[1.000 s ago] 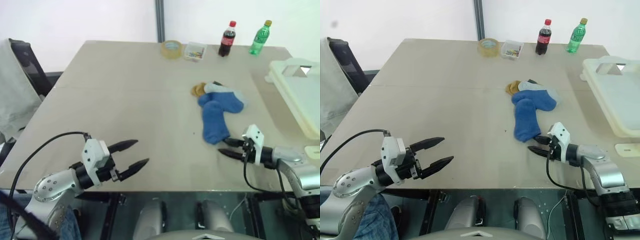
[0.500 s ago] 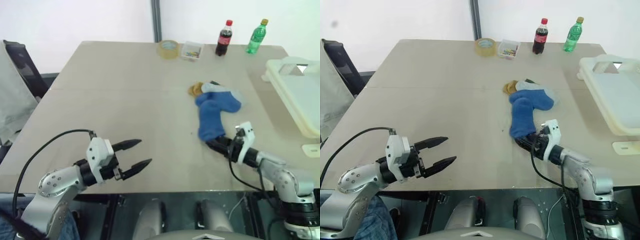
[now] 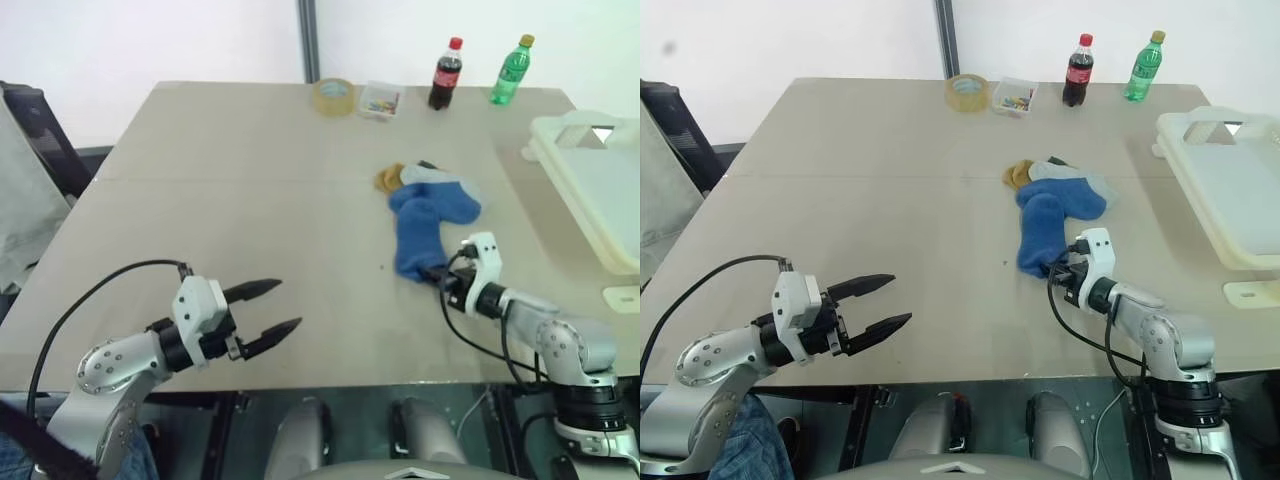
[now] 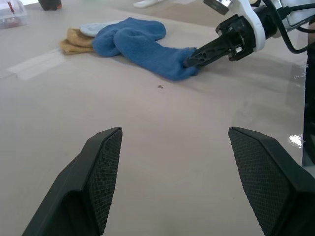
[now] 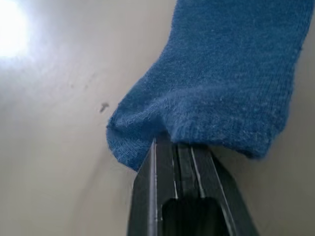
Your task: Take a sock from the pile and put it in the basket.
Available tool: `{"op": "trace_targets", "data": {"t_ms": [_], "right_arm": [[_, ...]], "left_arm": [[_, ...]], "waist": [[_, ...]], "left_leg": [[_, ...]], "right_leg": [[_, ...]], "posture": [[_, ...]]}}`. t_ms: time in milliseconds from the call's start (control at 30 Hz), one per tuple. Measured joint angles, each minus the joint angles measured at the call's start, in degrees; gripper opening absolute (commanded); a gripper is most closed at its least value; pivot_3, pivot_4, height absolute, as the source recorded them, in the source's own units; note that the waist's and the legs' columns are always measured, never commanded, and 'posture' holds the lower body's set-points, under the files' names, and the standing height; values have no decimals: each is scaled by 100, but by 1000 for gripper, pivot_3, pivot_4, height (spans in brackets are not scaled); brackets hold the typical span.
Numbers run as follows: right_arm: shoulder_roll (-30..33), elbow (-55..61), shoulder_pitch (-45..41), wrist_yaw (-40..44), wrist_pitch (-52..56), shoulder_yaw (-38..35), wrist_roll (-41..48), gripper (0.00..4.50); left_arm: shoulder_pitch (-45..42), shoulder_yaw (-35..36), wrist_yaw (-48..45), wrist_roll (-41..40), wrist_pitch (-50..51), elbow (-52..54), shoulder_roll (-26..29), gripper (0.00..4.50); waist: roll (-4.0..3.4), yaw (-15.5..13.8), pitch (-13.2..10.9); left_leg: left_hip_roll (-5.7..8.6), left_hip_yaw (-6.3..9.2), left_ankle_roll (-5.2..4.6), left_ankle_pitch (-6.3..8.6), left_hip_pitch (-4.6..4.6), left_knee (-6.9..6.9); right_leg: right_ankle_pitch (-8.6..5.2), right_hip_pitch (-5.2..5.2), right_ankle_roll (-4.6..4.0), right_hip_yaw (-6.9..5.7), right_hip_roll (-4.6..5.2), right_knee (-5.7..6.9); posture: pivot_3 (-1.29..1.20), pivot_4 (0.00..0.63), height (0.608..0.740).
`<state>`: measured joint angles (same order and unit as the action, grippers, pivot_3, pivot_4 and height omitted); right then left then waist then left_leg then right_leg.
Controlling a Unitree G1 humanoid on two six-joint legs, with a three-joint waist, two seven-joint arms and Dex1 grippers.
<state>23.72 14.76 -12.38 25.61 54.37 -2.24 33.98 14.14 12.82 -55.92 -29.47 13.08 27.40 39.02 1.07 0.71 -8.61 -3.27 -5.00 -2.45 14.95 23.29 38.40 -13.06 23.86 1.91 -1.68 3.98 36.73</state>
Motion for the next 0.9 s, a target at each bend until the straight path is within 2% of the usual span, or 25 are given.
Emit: {"op": "trace_targets", "data": {"t_ms": [167, 233, 300, 500, 533, 667, 767, 900], "right_arm": [[354, -212, -49, 759, -717, 429, -365, 98], [555, -393, -50, 1558, -1238, 804, -453, 98], [628, -476, -65, 1894, -1475, 950, -518, 98], [1601, -996, -620, 4118, -2570, 1762, -943, 98], [1884, -1227, -856, 4693, -2852, 2054, -1180, 98], [2035, -1868, -1344, 5424, -3538, 2372, -1642, 98], [2099, -2777, -1977, 5946, -4639, 2600, -2168, 98], [2037, -3641, -2571, 6078, -5758, 2762, -2665, 98]], "left_arm": [[-39, -96, -33, 5, -53, -53, -21, 3700], [-86, -174, -35, 10, -72, -119, -33, 3700], [-110, -178, -35, 11, -88, -124, -34, 3700], [-299, -233, -24, 22, -106, -217, -34, 3700], [-322, -252, -19, 28, -108, -236, -39, 3700], [-349, -303, -6, 47, -113, -247, -58, 3700], [-337, -389, 22, 71, -116, -247, -104, 3700], [-346, -420, 44, 74, -119, -257, -116, 3700]], "waist": [[1, -3, 0], [0, -2, 0], [1, -1, -1], [-10, -11, -11], [-9, -10, -11], [-8, -4, -12], [-10, -3, -14], [-9, -16, -13]], "left_leg": [[2, 1, -1, 0, 8, 1], [4, 2, -1, -1, 18, 1], [5, 3, -1, -1, 28, 3], [9, 5, -2, -1, 35, 9], [10, 6, -2, -1, 36, 9], [13, 5, -2, -2, 35, 10], [14, 2, -2, -2, 33, 14], [14, 2, -1, -2, 29, 18]], "right_leg": [[0, 8, 1, -1, -2, 0], [0, 18, 1, -1, -3, 0], [1, 25, 2, -2, -6, 0], [1, 29, 3, -4, -5, -1], [1, 30, 2, -7, -5, -1], [1, 29, 2, -8, -8, -1], [2, 27, 2, -5, -9, 0], [2, 20, 2, -7, -9, 0]], "posture": [[0, 150, 740], [0, 150, 740], [0, 150, 740], [0, 150, 740], [0, 150, 740], [0, 150, 740], [0, 150, 740], [0, 150, 740]]}}
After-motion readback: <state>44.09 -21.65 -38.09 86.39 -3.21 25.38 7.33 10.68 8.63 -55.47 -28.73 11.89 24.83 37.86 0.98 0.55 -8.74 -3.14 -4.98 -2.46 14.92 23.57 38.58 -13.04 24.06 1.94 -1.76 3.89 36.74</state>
